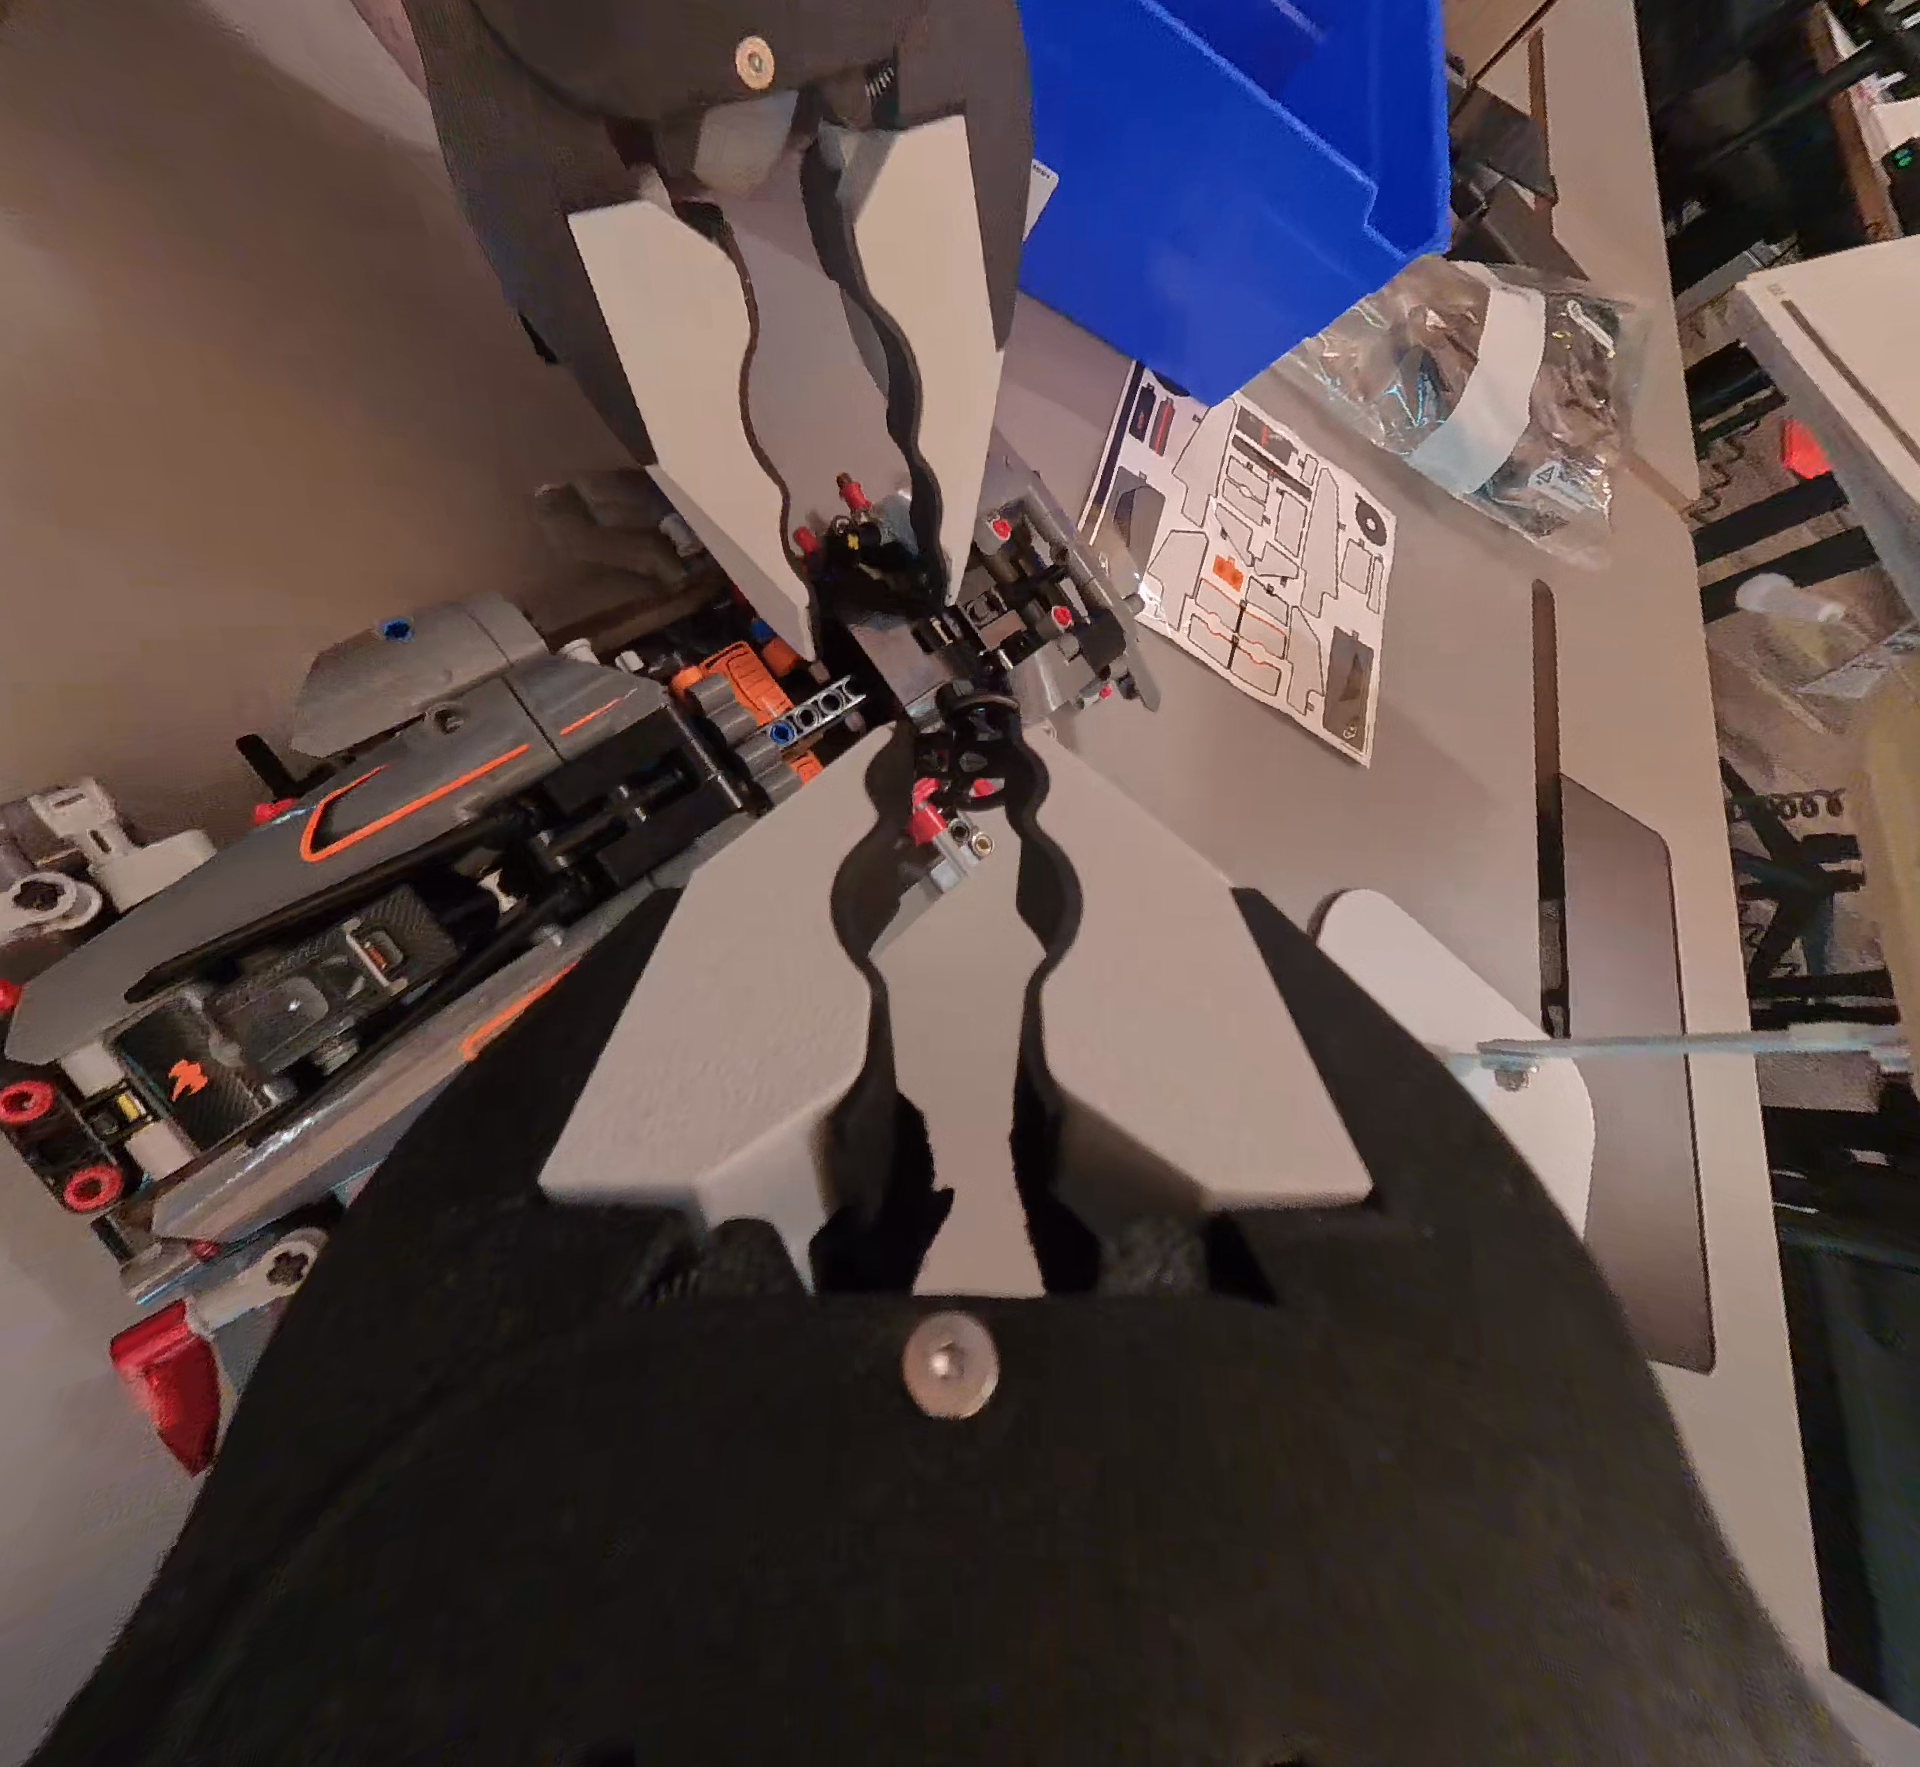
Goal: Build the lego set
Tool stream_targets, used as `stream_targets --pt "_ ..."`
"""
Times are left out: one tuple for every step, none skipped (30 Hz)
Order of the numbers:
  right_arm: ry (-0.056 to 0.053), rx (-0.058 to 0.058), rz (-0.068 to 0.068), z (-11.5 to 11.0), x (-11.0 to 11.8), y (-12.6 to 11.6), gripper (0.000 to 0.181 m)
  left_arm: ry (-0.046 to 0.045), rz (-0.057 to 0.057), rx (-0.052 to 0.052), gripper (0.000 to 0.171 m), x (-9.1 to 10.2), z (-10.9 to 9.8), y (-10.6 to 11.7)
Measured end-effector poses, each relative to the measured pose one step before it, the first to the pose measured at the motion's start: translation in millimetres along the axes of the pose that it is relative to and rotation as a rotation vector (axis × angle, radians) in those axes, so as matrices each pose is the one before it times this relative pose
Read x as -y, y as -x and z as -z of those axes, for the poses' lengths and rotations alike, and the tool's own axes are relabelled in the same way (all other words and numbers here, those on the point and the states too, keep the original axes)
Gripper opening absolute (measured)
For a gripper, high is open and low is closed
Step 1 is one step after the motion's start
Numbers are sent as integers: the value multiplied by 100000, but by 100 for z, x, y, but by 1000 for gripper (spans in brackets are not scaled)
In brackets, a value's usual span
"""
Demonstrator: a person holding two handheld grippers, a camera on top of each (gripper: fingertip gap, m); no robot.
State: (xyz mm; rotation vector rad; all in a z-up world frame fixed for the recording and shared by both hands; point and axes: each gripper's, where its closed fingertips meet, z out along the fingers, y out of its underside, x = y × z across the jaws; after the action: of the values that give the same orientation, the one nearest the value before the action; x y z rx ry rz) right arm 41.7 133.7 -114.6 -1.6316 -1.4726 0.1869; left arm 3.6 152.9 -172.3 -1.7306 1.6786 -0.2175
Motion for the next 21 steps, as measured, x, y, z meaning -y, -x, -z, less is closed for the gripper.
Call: stream_targets --pt "180 -638 383 63 -146 58 14 1373 -699 2307 28 54 -9 168" --pt "-262 -451 494 73 -41 59 14 1404 -869 1149 27 -17 -20 -29" --pt "-534 42 247 79 22 103 14 1214 -699 1900 26 9 28 43" --pt "-733 -233 154 73 89 26 14 545 -1566 2253 24 75 31 -30" --pt "-742 -226 221 60 91 29 14 987 -1919 2568 24 -24 -19 -21" --pt "-542 -283 387 32 58 36 14 461 -1229 2228 22 41 32 0" --pt "-431 -876 253 24 42 -39 14 -83 -404 1466 20 66 21 -10" --pt "-243 -404 -358 1 5 11 15 -266 466 495 20 8 7 -11" --pt "-67 624 -236 -27 -40 175 14 -661 2256 -798 20 14 30 -5" --pt "458 673 480 -17 -122 196 14 -840 2626 -1521 20 22 53 -1" --pt "728 -274 859 13 -158 29 14 -778 2103 -1387 19 50 48 4" --pt "403 -394 285 54 -115 -45 14 -260 1591 -673 18 19 20 16" --pt "-352 11 -362 80 11 -31 14 170 -54 516 18 -4 -34 31" --pt "-854 -4 -554 104 90 -46 14 327 -442 445 18 -7 -15 9" --pt "-754 -26 -491 70 87 -66 14 233 669 -327 18 12 12 -1" --pt "-345 -9 -302 44 44 -58 14 -146 1210 -901 18 -2 6 -12" --pt "-58 34 -77 12 -12 -44 14 -433 1876 -1597 18 19 22 -6" --pt "50 -10 146 -11 -25 -35 14 -663 1879 -1826 18 17 27 0" --pt "17 -40 142 -2 -32 -20 15 -1201 1425 -1830 15 139 78 -62" --pt "-115 112 -140 6 -33 -33 15 -127 1658 -1573 13 22 53 -47" --pt "-258 186 -310 3 -34 -12 15 -10 128 -618 13 26 -3 -9"
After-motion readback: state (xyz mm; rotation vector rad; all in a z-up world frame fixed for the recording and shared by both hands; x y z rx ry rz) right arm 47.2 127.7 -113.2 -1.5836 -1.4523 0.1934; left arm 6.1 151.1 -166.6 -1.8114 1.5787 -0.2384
